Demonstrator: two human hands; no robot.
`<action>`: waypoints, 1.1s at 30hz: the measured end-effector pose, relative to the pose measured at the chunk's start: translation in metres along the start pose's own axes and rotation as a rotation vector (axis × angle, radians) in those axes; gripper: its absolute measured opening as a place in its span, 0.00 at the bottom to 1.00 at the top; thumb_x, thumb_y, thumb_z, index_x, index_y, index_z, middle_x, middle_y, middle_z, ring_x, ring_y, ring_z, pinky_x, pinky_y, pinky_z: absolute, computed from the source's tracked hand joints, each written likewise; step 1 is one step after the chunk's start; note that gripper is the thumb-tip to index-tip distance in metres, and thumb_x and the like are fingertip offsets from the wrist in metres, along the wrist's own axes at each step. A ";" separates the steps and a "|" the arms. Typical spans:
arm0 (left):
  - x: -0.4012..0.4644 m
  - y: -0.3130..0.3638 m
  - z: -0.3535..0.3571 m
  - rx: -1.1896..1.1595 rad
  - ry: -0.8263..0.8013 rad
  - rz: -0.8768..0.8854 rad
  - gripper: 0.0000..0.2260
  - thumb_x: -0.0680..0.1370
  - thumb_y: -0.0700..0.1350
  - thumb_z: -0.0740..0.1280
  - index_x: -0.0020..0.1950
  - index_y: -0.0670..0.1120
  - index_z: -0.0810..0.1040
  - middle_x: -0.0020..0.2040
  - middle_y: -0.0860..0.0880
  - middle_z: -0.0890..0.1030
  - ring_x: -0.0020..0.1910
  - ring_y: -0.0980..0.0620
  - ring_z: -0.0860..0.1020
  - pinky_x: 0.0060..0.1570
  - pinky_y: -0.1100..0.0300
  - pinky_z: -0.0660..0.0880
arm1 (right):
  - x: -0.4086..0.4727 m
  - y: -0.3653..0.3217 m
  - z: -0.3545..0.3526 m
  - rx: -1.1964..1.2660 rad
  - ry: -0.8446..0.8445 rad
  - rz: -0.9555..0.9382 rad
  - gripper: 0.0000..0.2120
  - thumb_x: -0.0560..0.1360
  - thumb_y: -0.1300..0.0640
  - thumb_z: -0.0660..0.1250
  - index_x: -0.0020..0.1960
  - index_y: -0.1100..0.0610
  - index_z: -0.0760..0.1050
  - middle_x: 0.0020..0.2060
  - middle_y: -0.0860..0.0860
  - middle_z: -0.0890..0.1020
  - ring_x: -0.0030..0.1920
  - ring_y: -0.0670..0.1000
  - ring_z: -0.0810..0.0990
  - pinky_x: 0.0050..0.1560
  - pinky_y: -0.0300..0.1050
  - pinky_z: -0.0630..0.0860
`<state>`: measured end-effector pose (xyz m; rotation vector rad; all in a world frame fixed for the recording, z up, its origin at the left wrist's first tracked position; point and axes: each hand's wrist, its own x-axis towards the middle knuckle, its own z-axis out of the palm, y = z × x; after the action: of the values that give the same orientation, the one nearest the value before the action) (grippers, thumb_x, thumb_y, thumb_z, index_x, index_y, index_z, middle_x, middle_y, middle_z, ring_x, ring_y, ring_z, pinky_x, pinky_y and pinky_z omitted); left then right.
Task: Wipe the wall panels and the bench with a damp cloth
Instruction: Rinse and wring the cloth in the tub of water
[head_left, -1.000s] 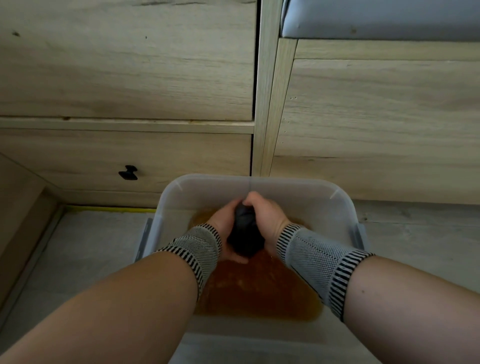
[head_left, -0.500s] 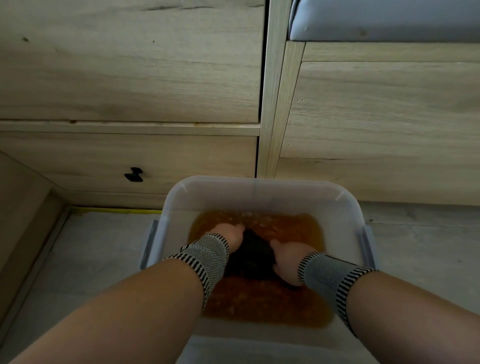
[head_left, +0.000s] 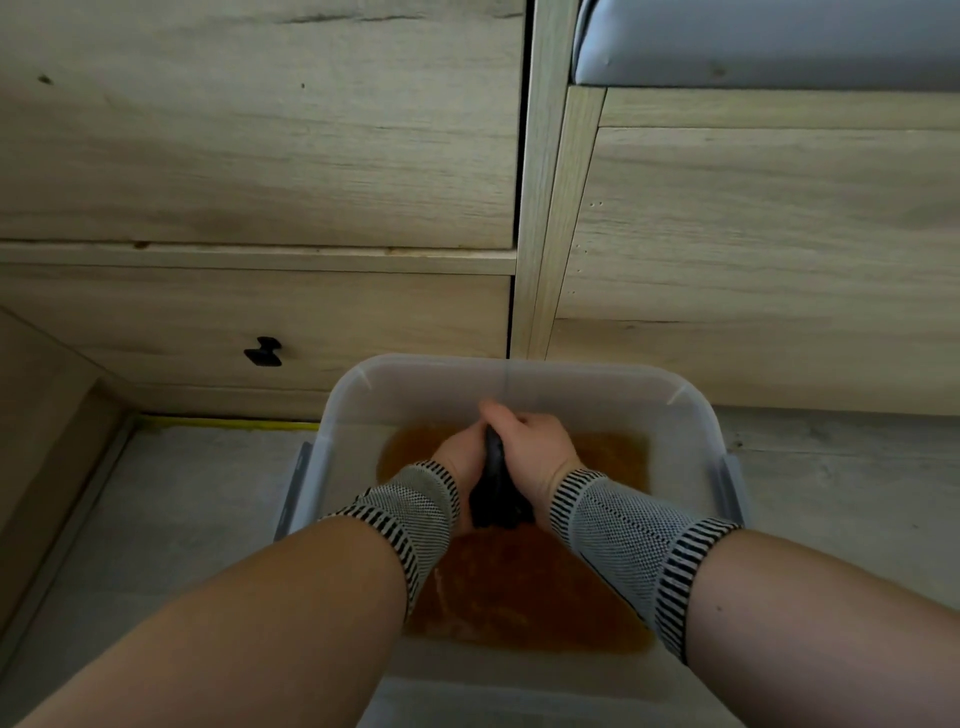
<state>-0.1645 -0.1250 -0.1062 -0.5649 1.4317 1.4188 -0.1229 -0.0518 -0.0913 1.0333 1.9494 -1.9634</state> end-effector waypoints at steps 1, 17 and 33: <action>0.000 -0.001 -0.001 0.093 0.048 0.044 0.21 0.86 0.50 0.51 0.70 0.38 0.72 0.65 0.35 0.76 0.65 0.37 0.74 0.67 0.47 0.70 | 0.001 0.002 -0.003 -0.113 0.023 -0.043 0.21 0.78 0.41 0.62 0.38 0.56 0.79 0.38 0.56 0.83 0.42 0.56 0.82 0.51 0.52 0.80; -0.005 -0.001 -0.012 0.419 0.218 -0.045 0.29 0.82 0.59 0.58 0.78 0.45 0.61 0.77 0.39 0.63 0.74 0.35 0.64 0.67 0.36 0.65 | 0.021 0.025 -0.039 -0.555 -0.137 0.161 0.12 0.78 0.64 0.58 0.58 0.60 0.76 0.57 0.58 0.77 0.58 0.57 0.77 0.64 0.50 0.72; 0.000 -0.001 -0.009 0.534 0.359 0.088 0.25 0.83 0.56 0.57 0.69 0.37 0.72 0.65 0.37 0.76 0.63 0.39 0.76 0.65 0.49 0.72 | 0.018 0.026 -0.037 -1.017 -0.031 -0.141 0.26 0.80 0.37 0.51 0.62 0.57 0.71 0.54 0.56 0.79 0.51 0.55 0.79 0.49 0.46 0.76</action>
<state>-0.1662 -0.1331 -0.1088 -0.4242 2.0517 0.9620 -0.1085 -0.0142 -0.1187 0.5642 2.5396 -0.7433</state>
